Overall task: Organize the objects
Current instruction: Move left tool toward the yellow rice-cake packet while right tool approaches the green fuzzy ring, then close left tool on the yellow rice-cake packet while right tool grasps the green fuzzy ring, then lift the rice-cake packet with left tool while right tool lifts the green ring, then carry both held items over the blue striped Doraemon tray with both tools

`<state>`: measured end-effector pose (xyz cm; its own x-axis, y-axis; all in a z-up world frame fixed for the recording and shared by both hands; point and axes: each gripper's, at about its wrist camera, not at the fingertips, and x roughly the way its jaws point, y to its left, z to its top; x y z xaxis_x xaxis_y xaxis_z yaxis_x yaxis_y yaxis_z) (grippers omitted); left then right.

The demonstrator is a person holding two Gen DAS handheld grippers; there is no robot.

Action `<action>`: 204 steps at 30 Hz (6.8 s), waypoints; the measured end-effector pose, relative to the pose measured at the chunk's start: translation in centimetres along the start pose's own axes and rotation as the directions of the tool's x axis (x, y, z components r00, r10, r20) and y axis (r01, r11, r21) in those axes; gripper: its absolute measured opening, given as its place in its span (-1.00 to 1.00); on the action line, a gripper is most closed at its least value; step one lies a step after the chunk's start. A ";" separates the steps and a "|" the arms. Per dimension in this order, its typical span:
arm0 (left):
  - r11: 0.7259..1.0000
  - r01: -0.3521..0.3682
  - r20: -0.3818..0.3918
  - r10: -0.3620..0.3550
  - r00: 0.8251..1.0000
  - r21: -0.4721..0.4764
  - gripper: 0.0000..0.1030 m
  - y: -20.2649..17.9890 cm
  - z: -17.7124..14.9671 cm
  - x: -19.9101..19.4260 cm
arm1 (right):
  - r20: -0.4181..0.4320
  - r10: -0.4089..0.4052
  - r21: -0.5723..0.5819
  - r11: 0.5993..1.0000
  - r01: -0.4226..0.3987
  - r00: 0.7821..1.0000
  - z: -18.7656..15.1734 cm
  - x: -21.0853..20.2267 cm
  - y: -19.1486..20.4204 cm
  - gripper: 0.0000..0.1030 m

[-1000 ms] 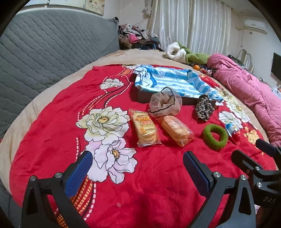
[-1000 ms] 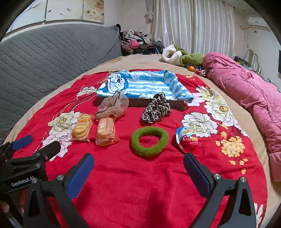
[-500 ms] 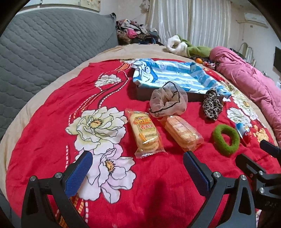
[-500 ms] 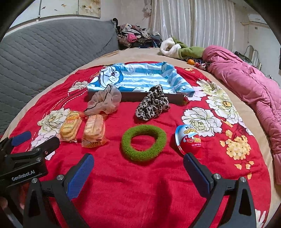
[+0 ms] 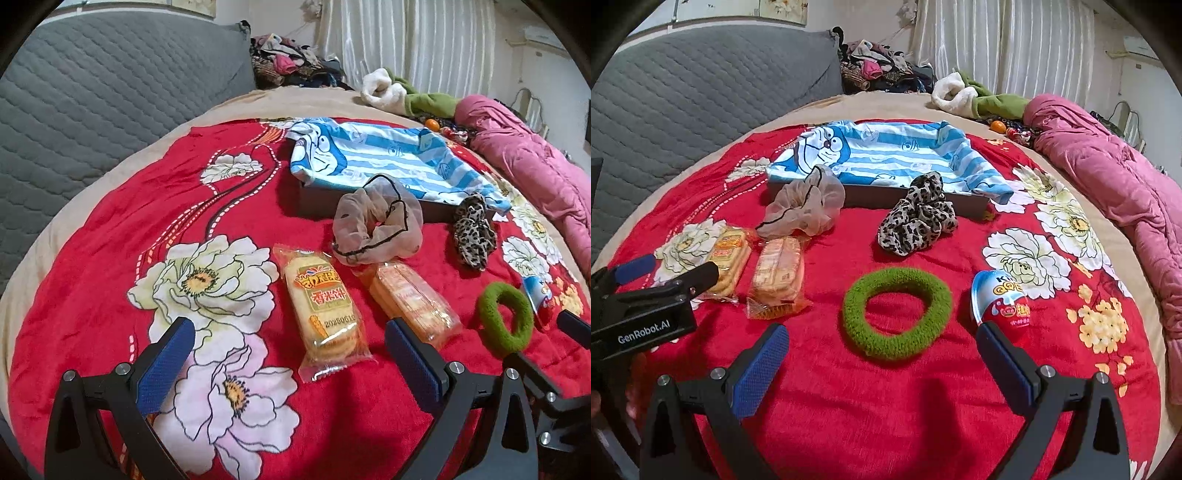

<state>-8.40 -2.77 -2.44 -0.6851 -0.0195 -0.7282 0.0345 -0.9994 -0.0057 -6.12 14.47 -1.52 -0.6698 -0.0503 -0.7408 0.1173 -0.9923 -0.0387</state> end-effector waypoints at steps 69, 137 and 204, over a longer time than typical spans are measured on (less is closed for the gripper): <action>0.991 0.133 -0.060 -0.134 0.989 -0.033 -0.24 -0.1 0.1 1.6 | -0.021 0.129 0.021 0.991 -0.129 0.991 0.6 1.7 -0.9 -0.53; 0.991 0.122 0.207 -0.130 0.970 0.051 -0.24 -1.4 -1.8 -17.1 | 0.253 0.105 -0.010 0.994 -0.106 0.962 -0.3 -14.8 -0.5 -0.53; 0.995 0.065 0.194 -0.078 0.978 0.069 -0.24 -5.1 16.1 -3.2 | 0.256 0.109 0.016 0.993 -0.117 0.961 16.6 -3.8 -2.0 -0.53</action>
<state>-18.13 1.90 10.95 -0.8140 0.0529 -0.5784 -0.0605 -0.9981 -0.0062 -15.97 14.77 12.52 -0.8182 -0.1852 -0.5442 0.1828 -0.9814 0.0592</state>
